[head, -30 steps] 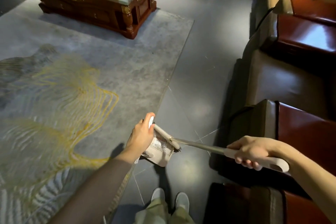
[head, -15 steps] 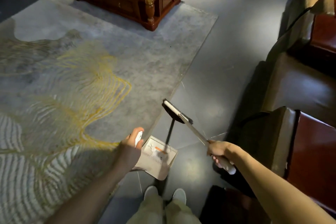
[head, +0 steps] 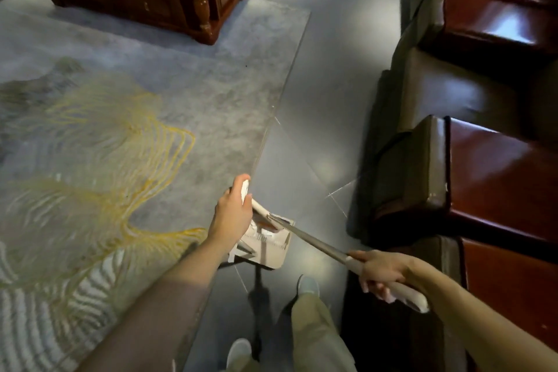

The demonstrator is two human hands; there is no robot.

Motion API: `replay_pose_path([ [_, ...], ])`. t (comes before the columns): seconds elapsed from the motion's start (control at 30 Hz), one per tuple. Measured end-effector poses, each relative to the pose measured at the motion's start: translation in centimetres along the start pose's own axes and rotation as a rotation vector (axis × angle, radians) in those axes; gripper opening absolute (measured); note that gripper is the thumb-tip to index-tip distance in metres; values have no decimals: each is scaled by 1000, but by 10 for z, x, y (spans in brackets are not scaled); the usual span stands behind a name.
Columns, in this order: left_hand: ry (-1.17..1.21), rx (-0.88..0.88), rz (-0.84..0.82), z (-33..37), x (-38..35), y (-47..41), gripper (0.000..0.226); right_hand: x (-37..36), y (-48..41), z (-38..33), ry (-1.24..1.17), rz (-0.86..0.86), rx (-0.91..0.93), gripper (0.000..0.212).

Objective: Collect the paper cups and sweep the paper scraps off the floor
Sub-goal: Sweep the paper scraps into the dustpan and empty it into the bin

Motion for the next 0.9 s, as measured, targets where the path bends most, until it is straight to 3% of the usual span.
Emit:
replay_pose_path([
  [0.17,-63,-130,-61,-24,18,59,30,-20,48,37,-281,-42,0,50],
  [0.27,-66,-159,-64,-37,30,82,31,-26,62,59,-305,-9,58,60],
  [0.5,-89,-204,-107,-71,43,127,28,-28,58,76,-40,224,115,77],
  [0.63,-122,-178,-73,-90,45,159,30,-23,35,82,227,400,135,63],
  [0.73,-131,-162,-31,-104,49,184,32,-31,16,91,318,401,74,49],
  [0.9,-119,-181,-56,-123,46,226,30,-74,0,122,411,330,22,51],
])
Point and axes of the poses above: each hand's wrist, its own y-axis away from the middle knuckle, its own x-axis out of the back of the hand, z = x × y, the point moved 3 cm from there along -y, towards the middle knuckle, and after that the axes turned 14 degrees about -y, right-handed, at the moved point
